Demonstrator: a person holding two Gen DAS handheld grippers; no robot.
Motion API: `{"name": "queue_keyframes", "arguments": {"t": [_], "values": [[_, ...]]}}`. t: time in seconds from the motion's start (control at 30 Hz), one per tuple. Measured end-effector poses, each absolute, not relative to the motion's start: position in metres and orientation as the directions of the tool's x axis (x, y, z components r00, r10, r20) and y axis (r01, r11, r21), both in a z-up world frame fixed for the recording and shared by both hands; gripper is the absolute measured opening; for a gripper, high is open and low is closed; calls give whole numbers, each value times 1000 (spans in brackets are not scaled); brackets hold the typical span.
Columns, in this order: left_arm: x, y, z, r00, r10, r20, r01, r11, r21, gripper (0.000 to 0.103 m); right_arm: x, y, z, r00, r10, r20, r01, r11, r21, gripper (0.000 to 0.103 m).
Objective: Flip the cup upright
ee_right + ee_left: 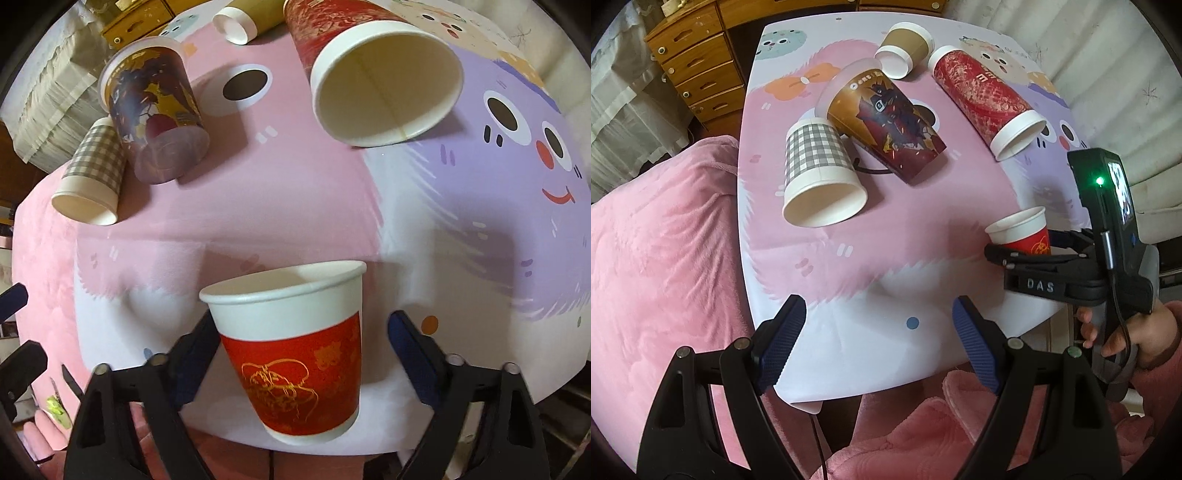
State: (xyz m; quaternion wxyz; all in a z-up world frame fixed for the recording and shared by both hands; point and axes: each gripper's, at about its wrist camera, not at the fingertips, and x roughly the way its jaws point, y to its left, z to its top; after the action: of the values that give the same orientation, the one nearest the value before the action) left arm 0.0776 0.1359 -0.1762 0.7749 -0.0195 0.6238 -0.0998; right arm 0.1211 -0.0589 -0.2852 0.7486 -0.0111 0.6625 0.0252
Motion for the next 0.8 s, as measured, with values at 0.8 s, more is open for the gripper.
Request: {"name": "queue_keyframes", "arguments": {"t": [0.8], "values": [[68, 129, -172, 214, -182, -960, 155, 976, -150, 80, 71, -76, -247, 652, 154, -743, -184, 982, 41, 63]]}}
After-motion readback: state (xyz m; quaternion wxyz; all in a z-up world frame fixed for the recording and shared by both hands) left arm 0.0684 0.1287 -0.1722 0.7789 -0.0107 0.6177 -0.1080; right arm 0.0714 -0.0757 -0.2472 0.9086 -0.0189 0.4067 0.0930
